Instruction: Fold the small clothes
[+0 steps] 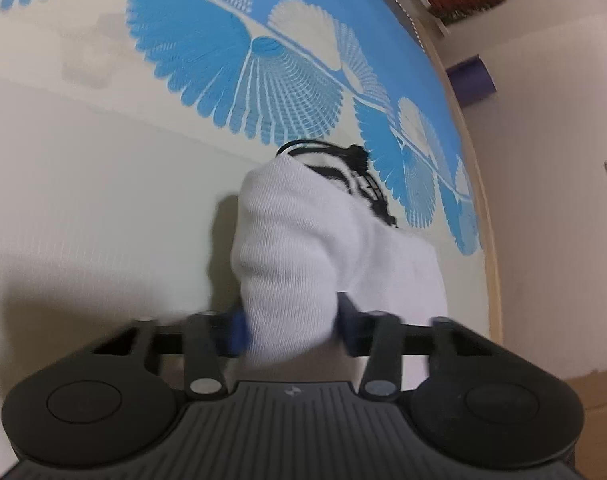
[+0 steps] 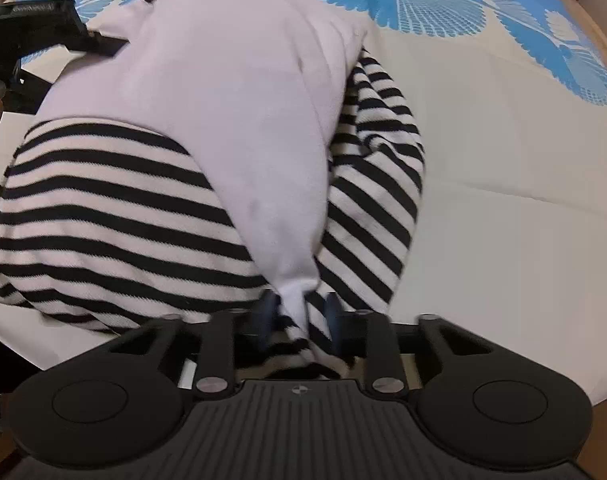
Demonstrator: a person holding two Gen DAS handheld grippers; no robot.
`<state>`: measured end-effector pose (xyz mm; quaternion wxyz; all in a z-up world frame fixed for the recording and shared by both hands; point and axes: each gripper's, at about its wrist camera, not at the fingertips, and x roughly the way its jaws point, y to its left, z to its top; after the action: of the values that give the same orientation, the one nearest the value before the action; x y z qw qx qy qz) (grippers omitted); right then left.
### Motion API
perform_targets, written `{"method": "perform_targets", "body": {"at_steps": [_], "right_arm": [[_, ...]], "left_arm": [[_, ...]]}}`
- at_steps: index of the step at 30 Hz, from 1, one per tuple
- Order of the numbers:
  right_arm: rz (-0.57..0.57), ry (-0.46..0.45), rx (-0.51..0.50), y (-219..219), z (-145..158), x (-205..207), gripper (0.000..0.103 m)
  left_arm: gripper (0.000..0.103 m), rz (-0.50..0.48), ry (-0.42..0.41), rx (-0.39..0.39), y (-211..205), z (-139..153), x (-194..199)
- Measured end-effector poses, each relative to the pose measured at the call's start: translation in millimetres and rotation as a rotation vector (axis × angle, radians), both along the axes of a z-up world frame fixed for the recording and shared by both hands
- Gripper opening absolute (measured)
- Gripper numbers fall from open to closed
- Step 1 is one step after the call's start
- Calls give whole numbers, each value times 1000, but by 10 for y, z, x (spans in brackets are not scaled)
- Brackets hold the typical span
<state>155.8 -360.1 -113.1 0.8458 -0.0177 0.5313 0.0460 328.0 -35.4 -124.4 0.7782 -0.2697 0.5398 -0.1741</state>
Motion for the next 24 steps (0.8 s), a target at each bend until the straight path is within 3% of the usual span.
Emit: {"method": "perform_targets", "body": {"at_steps": [3, 7, 12, 15, 16, 19, 22, 24], "right_arm": [[18, -6, -26, 173, 34, 76, 8], [71, -23, 23, 533, 111, 202, 7], [168, -56, 39, 1089, 162, 359, 6], [188, -69, 70, 1334, 197, 447, 6], [195, -70, 77, 1422, 199, 476, 6], [217, -70, 68, 1585, 188, 517, 6], [210, -72, 57, 1620, 180, 535, 5], [190, -70, 58, 1571, 171, 563, 5]], "left_arm": [[41, 16, -59, 38, 96, 273, -52], [41, 38, -153, 122, 426, 600, -58], [41, 108, -169, 197, 1062, 743, -5], [47, 162, -147, 220, 1394, 713, 27], [53, 177, -134, 241, 1474, 684, 41], [55, 249, -149, 363, 1630, 757, 1], [55, 186, -201, 322, 1682, 964, -152], [55, 32, -216, 317, 1579, 1007, -275]]}}
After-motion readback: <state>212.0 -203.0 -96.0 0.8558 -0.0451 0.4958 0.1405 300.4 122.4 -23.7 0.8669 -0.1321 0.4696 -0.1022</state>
